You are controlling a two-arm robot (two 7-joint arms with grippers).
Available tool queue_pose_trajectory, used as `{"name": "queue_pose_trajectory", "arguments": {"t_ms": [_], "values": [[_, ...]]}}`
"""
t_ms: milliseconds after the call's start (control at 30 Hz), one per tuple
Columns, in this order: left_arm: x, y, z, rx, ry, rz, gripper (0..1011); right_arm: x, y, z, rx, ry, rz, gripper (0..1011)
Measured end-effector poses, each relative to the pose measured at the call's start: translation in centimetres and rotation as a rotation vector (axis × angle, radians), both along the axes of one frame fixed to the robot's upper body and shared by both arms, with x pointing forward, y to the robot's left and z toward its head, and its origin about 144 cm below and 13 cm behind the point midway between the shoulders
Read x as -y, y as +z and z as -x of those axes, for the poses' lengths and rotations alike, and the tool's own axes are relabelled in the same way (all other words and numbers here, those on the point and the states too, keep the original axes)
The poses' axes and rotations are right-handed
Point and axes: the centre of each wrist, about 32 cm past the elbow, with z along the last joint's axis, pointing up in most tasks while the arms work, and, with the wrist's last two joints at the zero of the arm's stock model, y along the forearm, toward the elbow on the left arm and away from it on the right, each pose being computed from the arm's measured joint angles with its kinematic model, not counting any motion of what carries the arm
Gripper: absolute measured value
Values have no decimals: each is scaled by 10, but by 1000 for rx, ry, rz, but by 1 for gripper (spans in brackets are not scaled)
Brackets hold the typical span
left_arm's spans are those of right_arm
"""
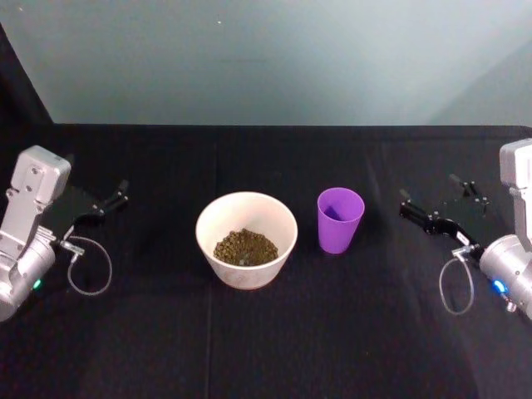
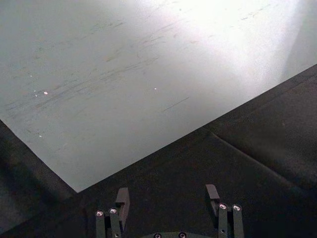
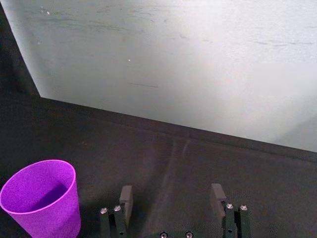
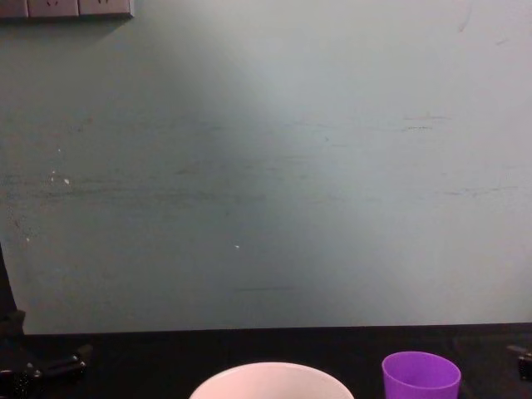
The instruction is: Pick up the cup and pour the mung beans from the cup into the bowl.
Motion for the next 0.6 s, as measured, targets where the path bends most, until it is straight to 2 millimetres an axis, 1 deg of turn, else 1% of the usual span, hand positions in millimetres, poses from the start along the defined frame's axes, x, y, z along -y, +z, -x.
{"name": "queue_pose_trajectory", "arguments": {"t_ms": [600], "values": [[0,0,0,0,0,0,1000,0,0,0,2,1,-2,1003]]}}
